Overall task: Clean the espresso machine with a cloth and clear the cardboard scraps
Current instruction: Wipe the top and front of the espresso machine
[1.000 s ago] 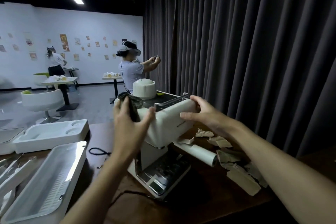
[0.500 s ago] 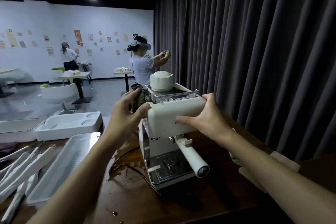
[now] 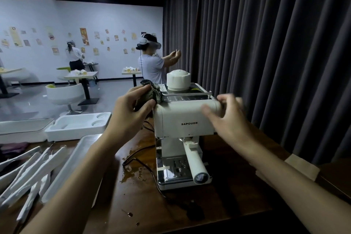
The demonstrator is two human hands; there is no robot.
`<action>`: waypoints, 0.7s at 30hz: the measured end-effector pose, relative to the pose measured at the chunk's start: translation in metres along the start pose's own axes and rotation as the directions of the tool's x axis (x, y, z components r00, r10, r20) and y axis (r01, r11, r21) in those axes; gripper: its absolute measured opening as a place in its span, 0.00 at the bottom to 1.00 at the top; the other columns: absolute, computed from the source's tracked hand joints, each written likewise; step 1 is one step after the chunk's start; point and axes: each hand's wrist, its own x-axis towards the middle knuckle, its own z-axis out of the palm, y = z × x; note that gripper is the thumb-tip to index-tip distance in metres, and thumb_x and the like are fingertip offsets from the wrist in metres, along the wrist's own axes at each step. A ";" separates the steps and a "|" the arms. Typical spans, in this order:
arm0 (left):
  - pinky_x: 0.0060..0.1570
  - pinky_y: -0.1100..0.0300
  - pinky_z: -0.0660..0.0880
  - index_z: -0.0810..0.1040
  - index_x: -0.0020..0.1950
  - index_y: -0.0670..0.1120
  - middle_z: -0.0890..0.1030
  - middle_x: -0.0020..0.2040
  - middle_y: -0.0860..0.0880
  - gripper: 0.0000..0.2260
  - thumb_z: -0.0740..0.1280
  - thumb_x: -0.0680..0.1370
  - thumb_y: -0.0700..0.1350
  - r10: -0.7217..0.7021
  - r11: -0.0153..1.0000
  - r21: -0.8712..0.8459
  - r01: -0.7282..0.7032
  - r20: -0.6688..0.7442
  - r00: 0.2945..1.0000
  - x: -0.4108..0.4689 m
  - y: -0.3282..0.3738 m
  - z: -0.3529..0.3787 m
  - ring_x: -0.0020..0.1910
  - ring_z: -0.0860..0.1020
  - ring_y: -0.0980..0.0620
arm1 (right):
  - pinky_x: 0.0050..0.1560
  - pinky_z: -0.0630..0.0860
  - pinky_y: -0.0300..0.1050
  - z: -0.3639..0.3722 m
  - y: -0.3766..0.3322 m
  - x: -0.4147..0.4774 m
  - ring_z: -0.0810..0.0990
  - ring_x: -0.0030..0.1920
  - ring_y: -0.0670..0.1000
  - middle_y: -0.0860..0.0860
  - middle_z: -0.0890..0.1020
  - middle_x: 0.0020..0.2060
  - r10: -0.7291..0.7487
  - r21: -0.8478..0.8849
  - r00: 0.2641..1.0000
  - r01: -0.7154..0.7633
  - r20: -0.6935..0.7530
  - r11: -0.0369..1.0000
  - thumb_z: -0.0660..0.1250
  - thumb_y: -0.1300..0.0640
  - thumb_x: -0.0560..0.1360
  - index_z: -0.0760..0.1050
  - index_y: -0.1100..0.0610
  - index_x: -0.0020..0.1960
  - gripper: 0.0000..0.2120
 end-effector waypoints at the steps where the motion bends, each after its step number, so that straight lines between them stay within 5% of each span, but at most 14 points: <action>1: 0.61 0.60 0.77 0.72 0.73 0.42 0.78 0.66 0.49 0.21 0.69 0.80 0.40 0.016 1.000 -0.015 -0.016 -0.007 1.000 -0.002 0.006 -0.002 0.62 0.79 0.55 | 0.59 0.70 0.42 -0.008 -0.003 0.001 0.71 0.61 0.51 0.51 0.69 0.58 -0.075 0.001 0.996 0.075 -0.044 0.997 0.71 0.47 0.73 0.69 0.54 0.65 0.24; 4: 0.49 0.71 0.77 0.73 0.72 0.45 0.79 0.63 0.53 0.19 0.67 0.80 0.38 0.042 0.987 -0.154 -0.036 0.037 0.998 -0.005 0.030 -0.001 0.55 0.81 0.64 | 0.52 0.77 0.39 -0.024 -0.024 -0.002 0.76 0.54 0.47 0.49 0.70 0.63 -0.275 0.237 0.958 0.250 0.076 0.939 0.69 0.54 0.76 0.66 0.48 0.70 0.25; 8: 0.51 0.70 0.77 0.74 0.69 0.49 0.80 0.63 0.52 0.16 0.65 0.81 0.38 0.088 0.949 -0.312 -0.037 0.150 0.985 -0.005 0.055 0.007 0.58 0.81 0.63 | 0.55 0.79 0.45 -0.019 -0.051 -0.010 0.76 0.59 0.45 0.45 0.65 0.70 -0.415 0.379 0.868 0.299 0.273 0.876 0.72 0.49 0.73 0.59 0.41 0.73 0.34; 11: 0.56 0.59 0.80 0.72 0.69 0.48 0.80 0.63 0.50 0.18 0.66 0.81 0.36 0.118 0.940 -0.341 -0.034 0.229 0.966 -0.003 0.060 0.014 0.60 0.81 0.54 | 0.63 0.75 0.48 -0.006 -0.050 -0.012 0.71 0.67 0.45 0.46 0.67 0.70 -0.470 0.302 0.863 0.406 0.183 0.863 0.72 0.49 0.73 0.65 0.50 0.74 0.32; 16: 0.54 0.37 0.79 0.67 0.55 0.52 0.76 0.58 0.45 0.17 0.71 0.72 0.48 0.055 0.957 -0.290 -0.004 0.171 0.984 0.002 0.055 0.026 0.57 0.80 0.41 | 0.58 0.71 0.33 0.004 -0.039 -0.011 0.74 0.60 0.45 0.52 0.73 0.59 -0.492 0.167 0.870 0.489 -0.026 0.856 0.76 0.60 0.70 0.74 0.60 0.64 0.24; 18: 0.54 0.36 0.78 0.68 0.52 0.53 0.77 0.54 0.44 0.17 0.74 0.70 0.50 0.050 0.962 -0.272 -0.007 0.150 0.987 0.006 0.055 0.029 0.55 0.80 0.40 | 0.55 0.74 0.35 0.006 -0.037 -0.009 0.75 0.56 0.47 0.53 0.75 0.56 -0.491 0.121 0.866 0.499 -0.091 0.858 0.76 0.62 0.70 0.76 0.61 0.61 0.21; 21: 0.53 0.48 0.82 0.72 0.51 0.51 0.80 0.48 0.50 0.15 0.77 0.73 0.44 0.099 0.977 -0.200 -0.075 0.111 0.989 0.009 0.053 0.029 0.49 0.83 0.53 | 0.50 0.75 0.37 0.011 -0.033 -0.006 0.77 0.50 0.48 0.54 0.78 0.50 -0.515 0.068 0.842 0.530 -0.160 0.845 0.75 0.66 0.69 0.78 0.63 0.55 0.16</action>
